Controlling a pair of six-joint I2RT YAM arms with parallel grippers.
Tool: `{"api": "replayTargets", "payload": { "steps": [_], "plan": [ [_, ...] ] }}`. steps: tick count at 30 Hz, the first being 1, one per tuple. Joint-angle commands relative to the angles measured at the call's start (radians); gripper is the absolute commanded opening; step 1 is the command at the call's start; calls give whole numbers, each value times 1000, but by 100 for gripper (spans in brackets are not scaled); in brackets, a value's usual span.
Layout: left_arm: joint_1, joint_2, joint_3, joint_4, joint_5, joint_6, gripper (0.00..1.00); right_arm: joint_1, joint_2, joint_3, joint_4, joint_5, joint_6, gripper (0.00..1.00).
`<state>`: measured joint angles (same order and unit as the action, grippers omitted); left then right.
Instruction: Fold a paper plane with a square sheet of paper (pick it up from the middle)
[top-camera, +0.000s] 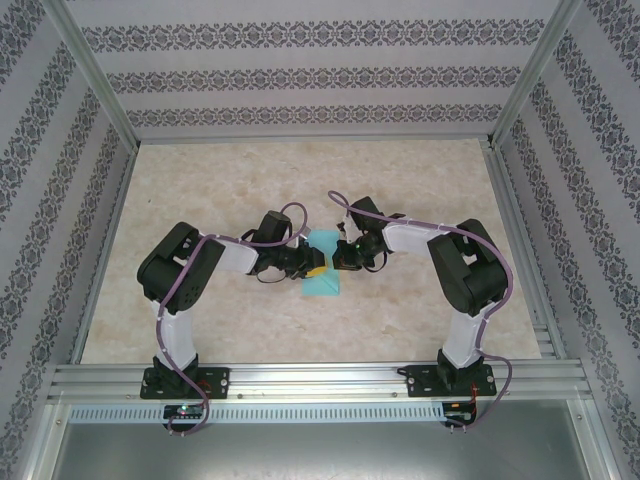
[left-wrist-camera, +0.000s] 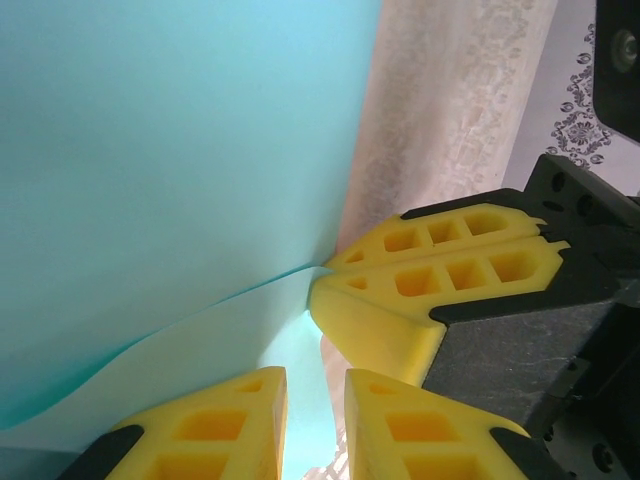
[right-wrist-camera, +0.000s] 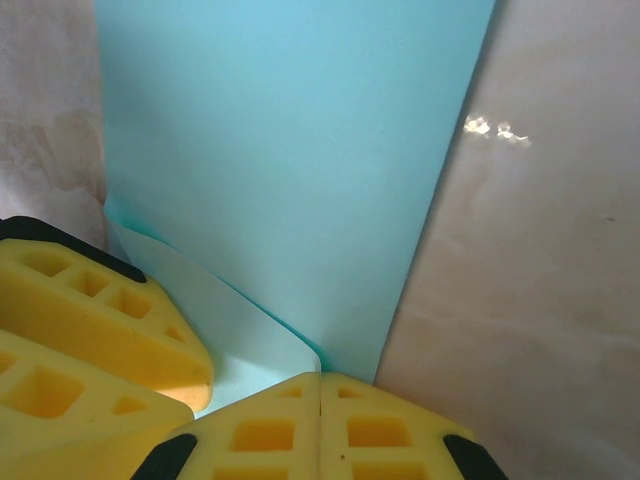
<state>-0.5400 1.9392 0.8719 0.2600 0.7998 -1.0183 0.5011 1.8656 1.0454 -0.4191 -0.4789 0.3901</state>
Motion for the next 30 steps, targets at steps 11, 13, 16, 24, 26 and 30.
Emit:
{"api": "replayTargets", "payload": {
  "steps": [11, 13, 16, 24, 26, 30],
  "plan": [
    [-14, 25, 9, -66, -45, 18, 24, -10, 24, 12, -8, 31, -21, 5],
    [-14, 25, 6, -76, -51, 18, 24, -10, 24, 14, -8, 32, -20, 5],
    [-14, 24, 3, -91, -65, 19, 24, -10, 24, 17, -9, 31, -18, 6],
    [-14, 23, -14, -131, -105, 24, 23, -16, -28, 28, -27, 31, 5, 18],
    [-15, 23, -18, -144, -120, 25, 22, -20, -70, 22, -29, 37, 12, 24],
    [-14, 23, -28, -162, -143, 21, 22, -24, -156, -12, -21, 53, 25, 28]
  ]
}}
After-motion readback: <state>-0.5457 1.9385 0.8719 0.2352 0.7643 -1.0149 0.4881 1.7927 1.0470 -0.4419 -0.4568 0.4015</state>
